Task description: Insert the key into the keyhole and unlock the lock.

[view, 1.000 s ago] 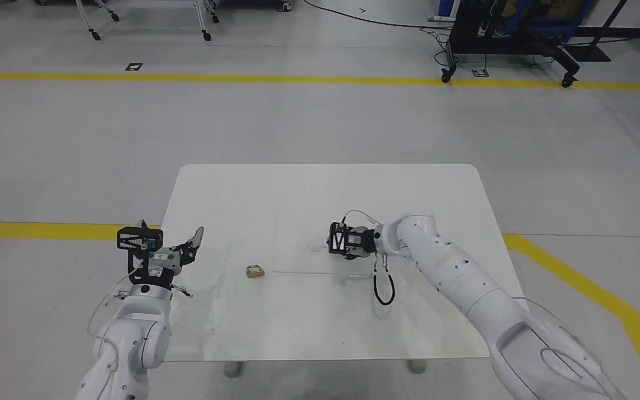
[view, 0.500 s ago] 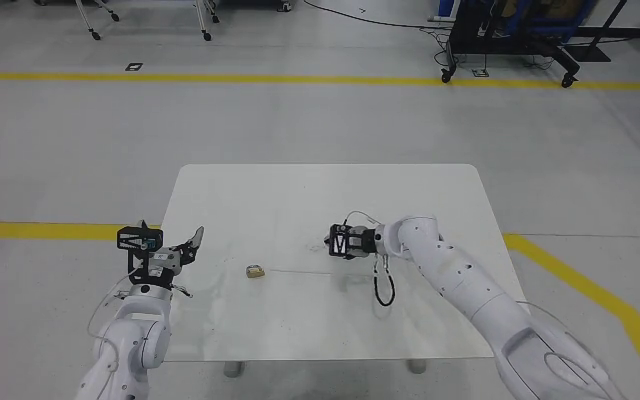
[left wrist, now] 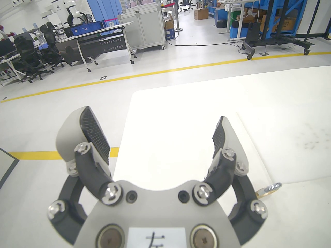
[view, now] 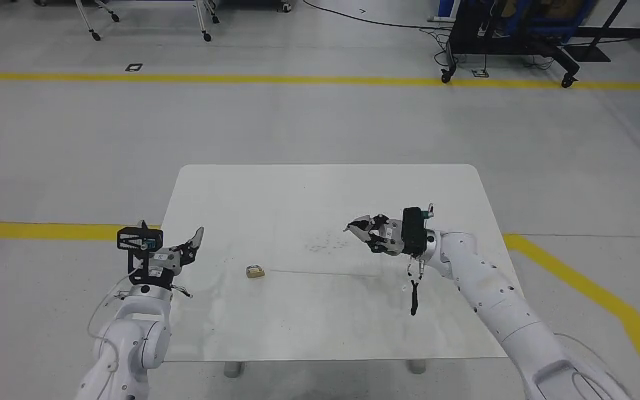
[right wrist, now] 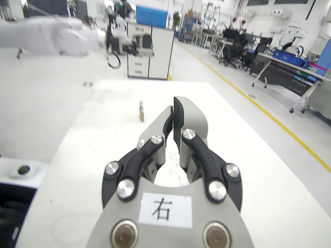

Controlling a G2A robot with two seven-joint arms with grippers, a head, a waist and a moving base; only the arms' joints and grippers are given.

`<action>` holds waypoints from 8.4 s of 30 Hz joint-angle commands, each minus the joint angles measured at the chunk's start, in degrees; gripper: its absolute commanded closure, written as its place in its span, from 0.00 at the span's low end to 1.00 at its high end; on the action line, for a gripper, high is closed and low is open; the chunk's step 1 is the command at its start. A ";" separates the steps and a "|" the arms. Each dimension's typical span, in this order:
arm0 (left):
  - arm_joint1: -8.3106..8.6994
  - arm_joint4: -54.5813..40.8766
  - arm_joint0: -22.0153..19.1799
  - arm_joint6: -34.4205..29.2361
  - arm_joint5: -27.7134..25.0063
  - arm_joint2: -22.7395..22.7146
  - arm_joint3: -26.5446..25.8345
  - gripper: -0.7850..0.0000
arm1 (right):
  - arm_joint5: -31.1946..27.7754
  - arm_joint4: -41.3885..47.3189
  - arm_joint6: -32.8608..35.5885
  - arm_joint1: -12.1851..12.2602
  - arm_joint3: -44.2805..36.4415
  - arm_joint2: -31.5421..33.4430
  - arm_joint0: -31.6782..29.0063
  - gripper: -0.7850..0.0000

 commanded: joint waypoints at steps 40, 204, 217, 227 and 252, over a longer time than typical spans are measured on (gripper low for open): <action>1.51 -71.51 -14.96 -43.80 -34.40 3.31 7.83 0.00 | -1.69 47.75 14.88 -2.73 9.44 -15.54 4.81 1.00; 5.36 -77.70 -24.61 -57.09 -32.06 22.24 16.63 1.00 | 23.70 101.36 112.76 -8.05 -6.23 0.15 -3.87 1.00; 5.90 -75.23 -24.55 -52.71 -32.60 20.93 16.38 0.00 | 19.29 105.80 114.62 -6.46 -6.22 3.91 -5.64 1.00; 6.92 -77.94 -22.36 -50.68 -37.42 16.18 15.28 0.00 | 12.25 112.41 111.65 -2.37 -11.43 17.38 -15.43 1.00; 8.78 -18.42 -14.39 -22.34 -45.85 7.80 6.43 0.00 | 10.35 114.76 109.75 -1.53 -14.04 20.07 -18.51 1.00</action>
